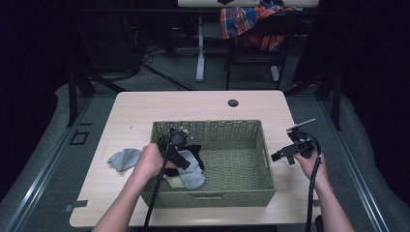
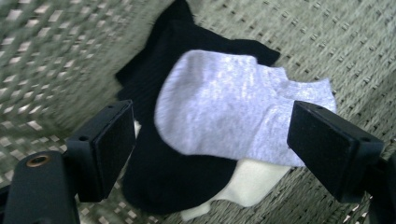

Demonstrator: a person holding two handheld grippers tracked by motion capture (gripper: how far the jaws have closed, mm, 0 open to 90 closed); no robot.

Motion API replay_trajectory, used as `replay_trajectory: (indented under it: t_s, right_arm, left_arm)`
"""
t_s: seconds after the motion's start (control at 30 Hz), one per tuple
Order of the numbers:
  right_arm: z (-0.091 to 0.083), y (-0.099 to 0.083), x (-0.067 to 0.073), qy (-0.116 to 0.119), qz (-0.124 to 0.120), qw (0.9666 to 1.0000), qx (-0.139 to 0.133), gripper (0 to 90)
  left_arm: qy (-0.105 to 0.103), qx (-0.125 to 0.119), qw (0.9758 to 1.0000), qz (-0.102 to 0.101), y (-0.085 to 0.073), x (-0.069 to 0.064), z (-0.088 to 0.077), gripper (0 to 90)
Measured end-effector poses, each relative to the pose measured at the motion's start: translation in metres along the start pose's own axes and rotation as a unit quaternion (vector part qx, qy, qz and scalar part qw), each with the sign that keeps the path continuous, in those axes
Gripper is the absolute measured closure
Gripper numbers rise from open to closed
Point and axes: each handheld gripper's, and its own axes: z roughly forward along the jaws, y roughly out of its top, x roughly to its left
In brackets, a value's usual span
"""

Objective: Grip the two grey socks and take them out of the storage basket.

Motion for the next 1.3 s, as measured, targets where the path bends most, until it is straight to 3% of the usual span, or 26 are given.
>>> replay_trajectory:
  t_s: [0.13, 0.3, 0.43, 0.63, 0.73, 0.8, 0.97, 1.3]
  right_arm:
    - [-0.001, 0.001, -0.001, 0.001, -0.012, 0.9998, 0.015, 9.8]
    - [0.000, 0.000, -0.001, 0.001, 0.001, 1.0000, -0.001, 9.8]
    - [0.000, 0.000, 0.000, 0.001, -0.003, 1.0000, 0.003, 9.9]
    - [0.000, 0.000, 0.000, 0.000, 0.001, 1.0000, -0.002, 9.8]
    - [-0.002, 0.001, -0.001, 0.000, -0.012, 0.9998, 0.014, 9.8]
    - [0.000, 0.000, 0.000, 0.000, 0.003, 1.0000, -0.004, 9.8]
    - [0.000, 0.000, 0.000, 0.000, 0.003, 1.0000, -0.005, 9.8]
    - [0.000, 0.000, 0.000, 0.000, 0.003, 1.0000, -0.005, 9.8]
  left_arm:
    - [-0.017, 0.024, 0.9994, 0.020, 0.003, -0.005, 0.014, 29.6]
    - [-0.031, 0.049, 0.9978, 0.033, 0.005, -0.009, 0.027, 41.8]
    - [-0.028, 0.068, 0.9965, 0.040, 0.005, -0.012, 0.033, 49.8]
    - [-0.022, 0.092, 0.9945, 0.045, 0.003, -0.014, 0.040, 68.5]
    - [-0.030, 0.092, 0.9943, 0.046, 0.002, -0.014, 0.039, 79.8]
    - [-0.040, 0.092, 0.9939, 0.046, 0.002, -0.014, 0.037, 85.4]
    - [-0.052, 0.071, 0.9955, 0.034, 0.001, -0.011, 0.029, 86.4]
    - [-0.053, 0.030, 0.9980, 0.016, -0.003, -0.001, 0.001, 86.2]
